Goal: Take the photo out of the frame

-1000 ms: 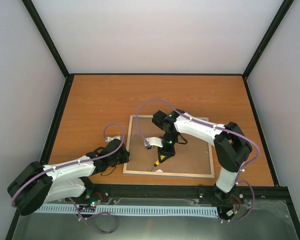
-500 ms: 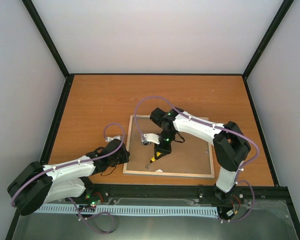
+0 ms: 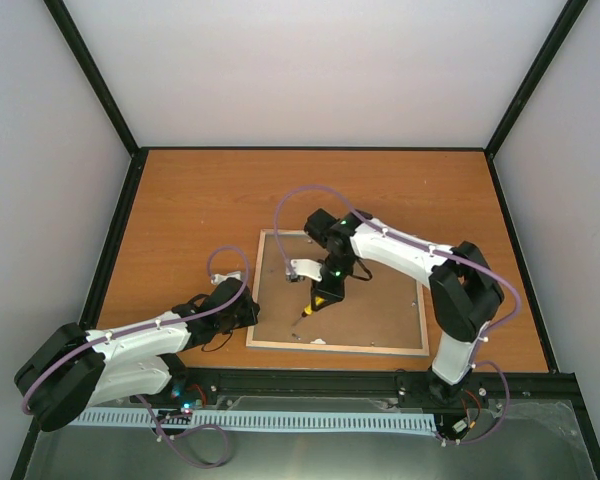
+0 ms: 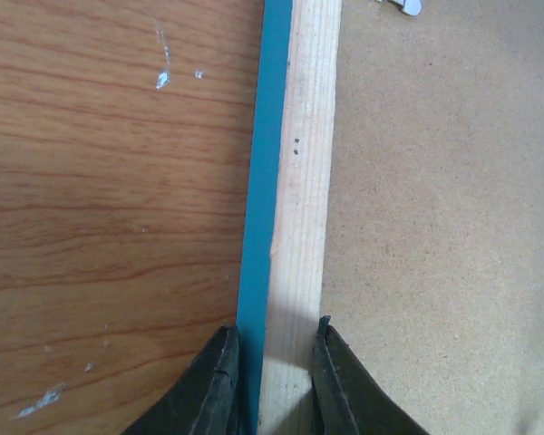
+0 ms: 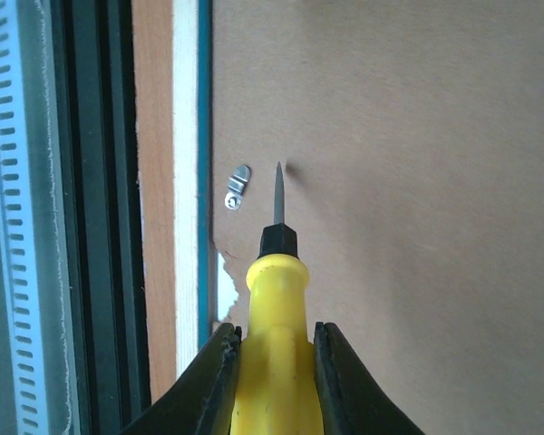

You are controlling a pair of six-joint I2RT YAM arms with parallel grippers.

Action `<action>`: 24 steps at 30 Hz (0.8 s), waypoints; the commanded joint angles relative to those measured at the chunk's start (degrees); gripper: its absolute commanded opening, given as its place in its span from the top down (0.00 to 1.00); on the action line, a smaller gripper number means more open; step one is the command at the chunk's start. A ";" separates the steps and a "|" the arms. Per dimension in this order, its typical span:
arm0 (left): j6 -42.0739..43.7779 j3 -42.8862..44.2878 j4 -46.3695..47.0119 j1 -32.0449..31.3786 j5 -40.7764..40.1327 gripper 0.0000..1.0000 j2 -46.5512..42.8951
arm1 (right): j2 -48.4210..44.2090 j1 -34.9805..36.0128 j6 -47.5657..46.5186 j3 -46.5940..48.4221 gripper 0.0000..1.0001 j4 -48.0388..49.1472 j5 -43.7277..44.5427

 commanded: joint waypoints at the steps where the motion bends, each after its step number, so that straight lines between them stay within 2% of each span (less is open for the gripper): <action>1: -2.94 -1.93 -2.42 0.13 -0.20 0.99 1.11 | -5.39 -4.24 0.53 1.24 0.97 -1.04 2.18; 7: -2.99 -2.01 -2.42 0.14 -0.20 0.99 0.90 | -10.78 -12.64 -4.51 -3.47 0.97 -5.17 5.76; 13: -2.99 -2.09 -2.42 0.15 -0.20 0.99 0.80 | -17.29 -19.44 -14.37 -9.02 0.97 -12.88 10.91; 18: -3.15 -2.19 -2.42 0.17 -0.20 0.99 0.67 | -23.77 -20.11 -21.84 -14.08 0.97 -16.10 16.59; 24: -3.12 -2.19 -2.42 0.11 -0.14 0.99 0.63 | -22.82 -20.10 -25.76 -14.62 0.97 -21.60 17.86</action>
